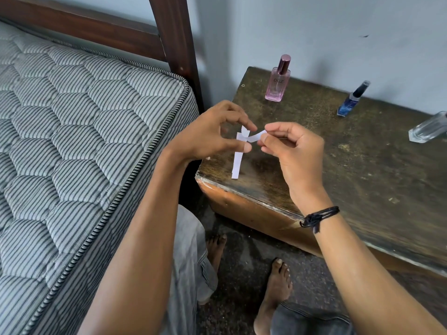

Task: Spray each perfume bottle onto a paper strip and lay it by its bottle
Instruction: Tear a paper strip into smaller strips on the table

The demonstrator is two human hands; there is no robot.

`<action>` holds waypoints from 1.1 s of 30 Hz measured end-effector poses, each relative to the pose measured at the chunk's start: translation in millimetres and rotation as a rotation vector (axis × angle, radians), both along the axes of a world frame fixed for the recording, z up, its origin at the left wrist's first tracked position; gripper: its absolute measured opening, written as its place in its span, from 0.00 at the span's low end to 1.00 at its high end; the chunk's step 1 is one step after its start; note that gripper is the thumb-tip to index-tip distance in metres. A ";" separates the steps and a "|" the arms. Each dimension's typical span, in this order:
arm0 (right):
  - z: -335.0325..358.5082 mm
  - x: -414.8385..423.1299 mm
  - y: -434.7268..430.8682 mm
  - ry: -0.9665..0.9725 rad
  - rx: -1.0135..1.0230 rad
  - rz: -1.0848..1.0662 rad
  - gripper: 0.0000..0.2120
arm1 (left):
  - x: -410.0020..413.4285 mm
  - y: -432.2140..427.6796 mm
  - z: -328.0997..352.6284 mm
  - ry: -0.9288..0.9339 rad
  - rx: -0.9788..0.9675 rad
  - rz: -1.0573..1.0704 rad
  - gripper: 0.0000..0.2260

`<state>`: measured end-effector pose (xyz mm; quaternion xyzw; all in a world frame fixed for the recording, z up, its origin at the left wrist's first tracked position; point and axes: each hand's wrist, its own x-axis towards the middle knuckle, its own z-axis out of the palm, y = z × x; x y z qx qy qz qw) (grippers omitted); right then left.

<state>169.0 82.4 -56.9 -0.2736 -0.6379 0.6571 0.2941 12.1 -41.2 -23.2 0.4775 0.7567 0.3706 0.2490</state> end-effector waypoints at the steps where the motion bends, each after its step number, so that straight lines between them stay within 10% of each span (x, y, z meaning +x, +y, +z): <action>1: 0.7 -0.2 0.3 0.012 0.003 -0.005 0.08 | 2.3 2.3 0.4 0.015 0.028 0.003 0.14; 33: 5.3 0.8 1.6 -0.029 0.218 0.053 0.07 | 11.5 13.2 -5.8 0.224 0.181 -0.004 0.06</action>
